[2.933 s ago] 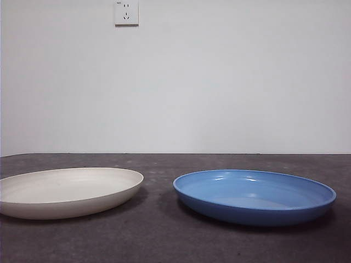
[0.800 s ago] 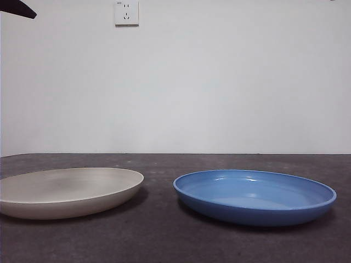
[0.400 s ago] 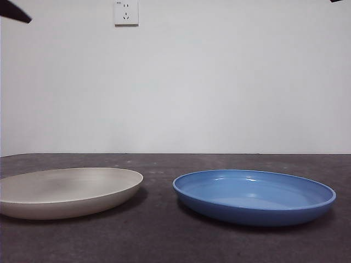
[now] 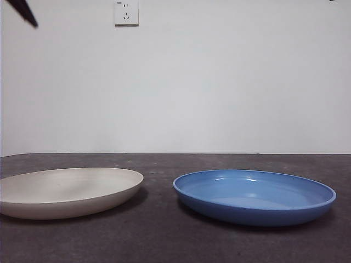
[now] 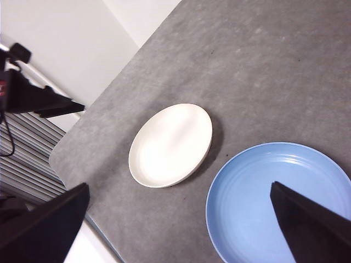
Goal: Pick up the white plate, put it on the blue plate, put it on desk
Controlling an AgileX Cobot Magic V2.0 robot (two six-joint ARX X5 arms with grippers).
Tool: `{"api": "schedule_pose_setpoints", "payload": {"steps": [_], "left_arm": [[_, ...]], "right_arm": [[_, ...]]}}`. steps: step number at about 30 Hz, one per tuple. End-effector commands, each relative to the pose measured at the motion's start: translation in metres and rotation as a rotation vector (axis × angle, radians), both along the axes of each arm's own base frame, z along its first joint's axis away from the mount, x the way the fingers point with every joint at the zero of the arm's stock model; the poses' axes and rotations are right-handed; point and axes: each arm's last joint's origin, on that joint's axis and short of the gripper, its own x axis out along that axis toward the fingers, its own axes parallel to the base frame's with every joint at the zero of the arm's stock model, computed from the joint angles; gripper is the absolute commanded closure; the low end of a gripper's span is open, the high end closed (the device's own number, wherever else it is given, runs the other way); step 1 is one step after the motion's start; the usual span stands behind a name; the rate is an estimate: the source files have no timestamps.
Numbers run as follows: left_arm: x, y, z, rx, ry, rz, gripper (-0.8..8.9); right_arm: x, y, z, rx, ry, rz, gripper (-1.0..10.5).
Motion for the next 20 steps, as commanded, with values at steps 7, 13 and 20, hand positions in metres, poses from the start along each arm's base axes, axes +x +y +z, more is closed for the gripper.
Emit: {"api": "schedule_pose_setpoints", "payload": {"steps": [7, 13, 20], "left_arm": [[0.047, 0.010, -0.038, 0.030, 0.144, -0.018, 1.61], [0.075, 0.016, -0.072, 0.029, 0.229, -0.009, 1.66], [0.095, 0.019, -0.102, 0.025, 0.298, -0.010, 1.66]], "right_arm": [[0.000, 0.002, 0.006, 0.002, -0.025, 0.022, 3.4], [0.000, 0.003, 0.006, 0.002, -0.025, 0.033, 3.4], [0.000, 0.004, 0.006, 0.002, -0.026, 0.034, 3.4]]}}
